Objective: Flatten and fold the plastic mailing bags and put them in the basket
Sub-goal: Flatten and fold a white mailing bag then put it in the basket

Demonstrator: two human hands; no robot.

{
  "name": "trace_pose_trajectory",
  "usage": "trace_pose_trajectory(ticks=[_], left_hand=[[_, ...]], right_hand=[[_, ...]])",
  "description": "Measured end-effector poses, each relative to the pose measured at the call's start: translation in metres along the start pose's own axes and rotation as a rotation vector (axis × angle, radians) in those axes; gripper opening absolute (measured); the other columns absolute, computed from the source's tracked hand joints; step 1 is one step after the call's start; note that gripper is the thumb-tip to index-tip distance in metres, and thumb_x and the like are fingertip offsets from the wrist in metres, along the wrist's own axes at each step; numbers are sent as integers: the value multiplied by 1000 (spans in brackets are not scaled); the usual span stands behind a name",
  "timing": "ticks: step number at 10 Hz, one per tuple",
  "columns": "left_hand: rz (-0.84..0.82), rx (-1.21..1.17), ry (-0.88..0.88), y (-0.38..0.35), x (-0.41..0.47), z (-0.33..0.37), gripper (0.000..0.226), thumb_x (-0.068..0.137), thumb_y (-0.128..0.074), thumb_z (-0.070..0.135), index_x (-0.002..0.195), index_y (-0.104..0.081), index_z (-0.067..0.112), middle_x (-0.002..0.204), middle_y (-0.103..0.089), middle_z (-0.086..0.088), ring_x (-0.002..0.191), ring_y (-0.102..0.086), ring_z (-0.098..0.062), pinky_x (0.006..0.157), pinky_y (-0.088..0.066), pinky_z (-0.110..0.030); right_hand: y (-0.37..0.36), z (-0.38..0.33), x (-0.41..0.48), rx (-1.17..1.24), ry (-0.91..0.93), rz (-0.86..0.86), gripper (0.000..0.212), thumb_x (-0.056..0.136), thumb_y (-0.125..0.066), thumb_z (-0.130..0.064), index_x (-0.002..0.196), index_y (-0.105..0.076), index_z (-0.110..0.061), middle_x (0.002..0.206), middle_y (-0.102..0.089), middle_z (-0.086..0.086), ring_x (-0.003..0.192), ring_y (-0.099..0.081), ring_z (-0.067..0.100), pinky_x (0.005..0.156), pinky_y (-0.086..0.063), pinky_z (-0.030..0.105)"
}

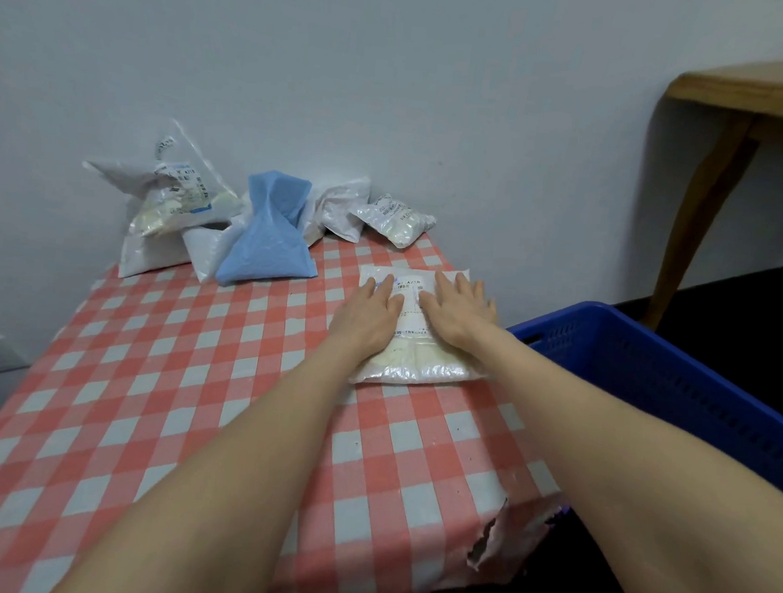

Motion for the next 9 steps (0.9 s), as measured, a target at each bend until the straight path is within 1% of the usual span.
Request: trace_pose_trajectory(ticks=[2, 3, 5, 9], left_hand=[[-31, 34, -71, -12, -25, 13, 53, 102, -14, 38, 153, -10, 25, 161, -8, -3, 148, -6, -19, 119, -13, -44], [7, 29, -64, -16, -34, 11, 51, 103, -14, 37, 153, -9, 27, 161, -6, -3, 148, -6, -19, 119, -11, -43], [39, 91, -57, -16, -36, 12, 51, 103, -15, 33, 153, -7, 28, 161, -6, -2, 148, -7, -17, 120, -10, -41], [-44, 74, -12, -19, -34, 10, 52, 101, -14, 33, 153, -5, 30, 161, -1, 0, 148, -6, -17, 120, -8, -43]], right_hand=[[-18, -7, -30, -97, 16, -16, 60, 99, -12, -55, 154, -1, -32, 162, 7, 5, 148, 11, 31, 120, 2, 49], [-23, -6, -34, -123, 4, -17, 60, 99, -10, -56, 154, 3, -34, 162, 10, 3, 148, 12, 30, 119, 4, 49], [-25, -4, -34, -112, 0, -7, 59, 100, -11, -55, 154, 2, -35, 162, 8, 2, 149, 8, 30, 119, 4, 49], [-26, -5, -34, -108, -14, -17, 58, 100, -12, -54, 153, 3, -36, 162, 9, 1, 149, 5, 28, 119, 4, 47]])
Point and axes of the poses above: each hand's wrist, its own x-axis towards the middle knuckle, its own y-axis out of the back of the hand, z = x × y, the point moved 8 cm from there along x, towards the middle knuckle
